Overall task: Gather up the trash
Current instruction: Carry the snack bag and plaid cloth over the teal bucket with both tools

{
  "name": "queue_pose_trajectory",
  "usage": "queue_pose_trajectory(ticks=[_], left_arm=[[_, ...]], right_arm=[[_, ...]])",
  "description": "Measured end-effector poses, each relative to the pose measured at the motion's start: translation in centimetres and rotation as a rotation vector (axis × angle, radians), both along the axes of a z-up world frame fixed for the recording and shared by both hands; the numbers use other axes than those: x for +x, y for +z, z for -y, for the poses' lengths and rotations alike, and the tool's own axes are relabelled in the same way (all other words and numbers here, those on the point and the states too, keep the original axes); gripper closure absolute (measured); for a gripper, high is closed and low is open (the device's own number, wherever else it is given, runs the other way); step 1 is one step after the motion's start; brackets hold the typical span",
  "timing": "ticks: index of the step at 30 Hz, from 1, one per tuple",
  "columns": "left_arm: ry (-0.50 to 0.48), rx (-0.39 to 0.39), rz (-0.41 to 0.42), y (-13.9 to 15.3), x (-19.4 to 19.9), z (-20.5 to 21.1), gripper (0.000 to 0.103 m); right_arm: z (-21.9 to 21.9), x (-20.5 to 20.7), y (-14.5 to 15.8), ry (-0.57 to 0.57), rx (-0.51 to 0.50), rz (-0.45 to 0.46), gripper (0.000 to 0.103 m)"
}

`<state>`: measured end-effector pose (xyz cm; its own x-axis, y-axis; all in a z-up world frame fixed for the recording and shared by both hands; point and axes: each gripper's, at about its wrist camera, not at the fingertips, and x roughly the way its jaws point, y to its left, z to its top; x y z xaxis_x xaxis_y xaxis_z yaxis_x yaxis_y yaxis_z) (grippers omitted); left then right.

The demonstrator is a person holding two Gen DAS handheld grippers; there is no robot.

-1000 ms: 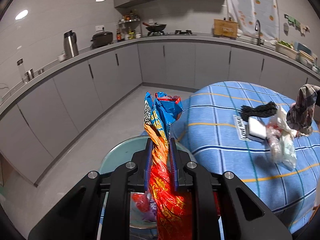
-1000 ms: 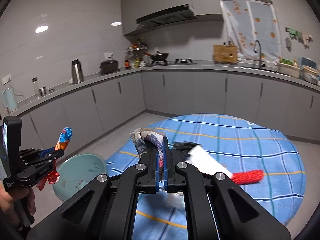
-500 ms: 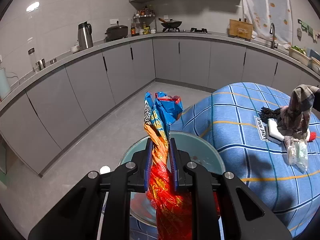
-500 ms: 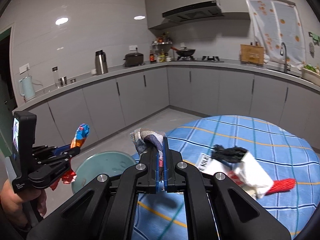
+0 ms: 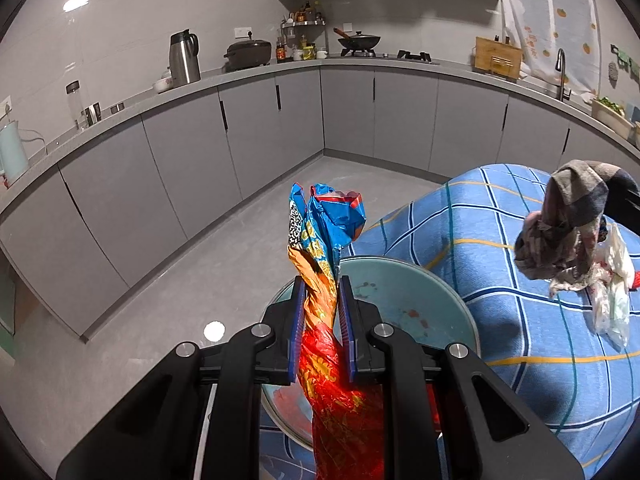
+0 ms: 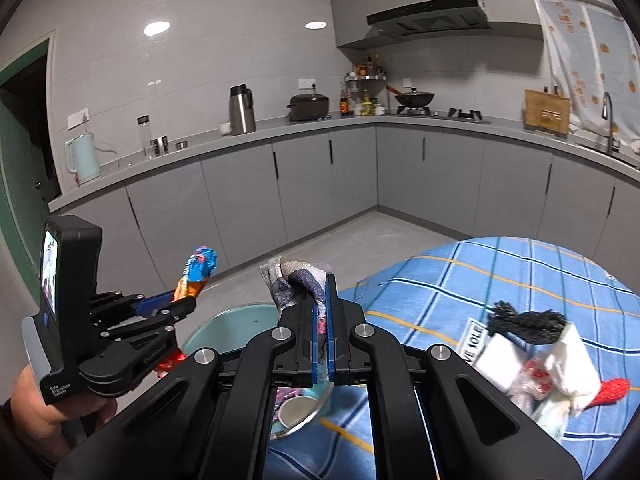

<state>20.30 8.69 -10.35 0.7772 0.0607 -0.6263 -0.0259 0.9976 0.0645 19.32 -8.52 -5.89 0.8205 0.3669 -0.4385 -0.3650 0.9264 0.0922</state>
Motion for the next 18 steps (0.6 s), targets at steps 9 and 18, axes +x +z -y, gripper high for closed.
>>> queue_pose_trajectory(ticks=[9, 18], left_arm=[[0.004, -0.01, -0.026, -1.0, 0.8, -0.3, 0.086], [0.018, -0.016, -0.049, -1.7, 1.9, -0.8, 0.086]], right_arm=[[-2.1, 1.2, -1.4, 0.043, -0.012, -0.033, 0.099], [-3.7, 2.1, -2.1, 0.07, -0.024, -0.053, 0.099]])
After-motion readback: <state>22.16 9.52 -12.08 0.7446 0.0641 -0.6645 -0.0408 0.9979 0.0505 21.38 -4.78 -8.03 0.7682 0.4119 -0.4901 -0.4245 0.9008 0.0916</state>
